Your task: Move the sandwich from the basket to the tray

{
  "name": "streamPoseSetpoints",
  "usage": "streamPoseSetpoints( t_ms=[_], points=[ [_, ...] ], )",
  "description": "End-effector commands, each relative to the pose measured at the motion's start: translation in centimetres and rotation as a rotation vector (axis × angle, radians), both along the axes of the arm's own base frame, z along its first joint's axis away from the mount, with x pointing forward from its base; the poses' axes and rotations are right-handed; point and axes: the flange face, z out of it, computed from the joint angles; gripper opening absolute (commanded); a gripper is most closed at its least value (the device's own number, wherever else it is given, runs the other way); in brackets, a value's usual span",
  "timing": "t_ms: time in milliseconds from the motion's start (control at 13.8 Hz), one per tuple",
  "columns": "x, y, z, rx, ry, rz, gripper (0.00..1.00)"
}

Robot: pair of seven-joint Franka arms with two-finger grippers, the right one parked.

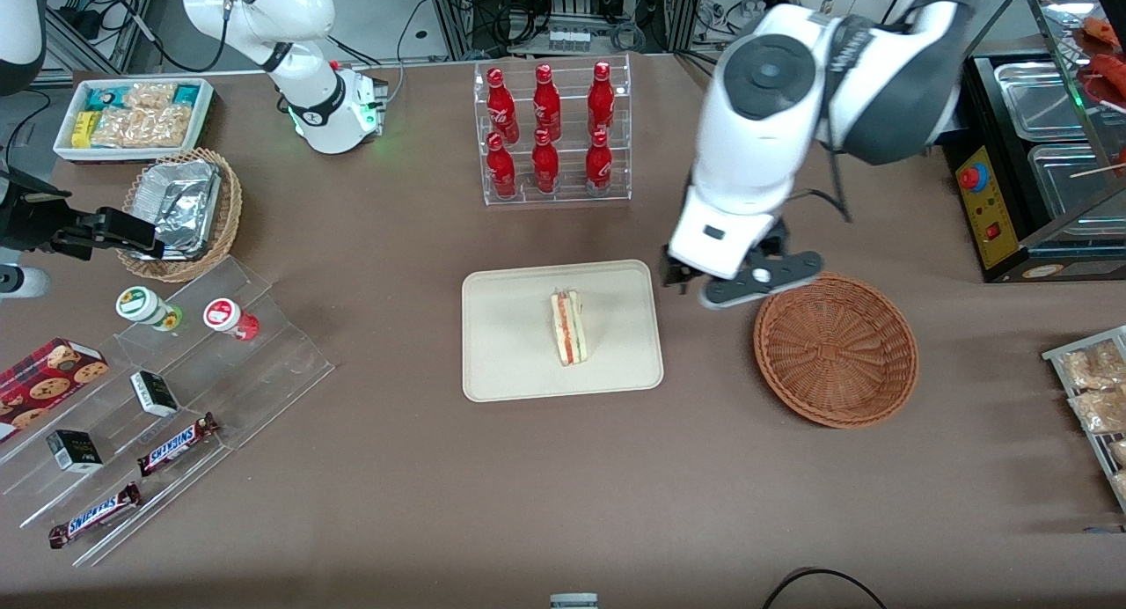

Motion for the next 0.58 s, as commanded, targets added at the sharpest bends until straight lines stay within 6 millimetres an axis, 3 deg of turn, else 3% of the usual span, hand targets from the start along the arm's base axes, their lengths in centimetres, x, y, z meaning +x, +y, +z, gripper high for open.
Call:
streamPoseSetpoints(
  t_ms=[0,363,508],
  points=[
    [-1.3,5.0,0.2,0.008,0.029,-0.068,1.0],
    [0.2,14.4,1.5,-0.047,0.065,-0.16,1.0],
    [0.0,18.1,2.1,-0.068,0.068,-0.184,1.0]
  ],
)
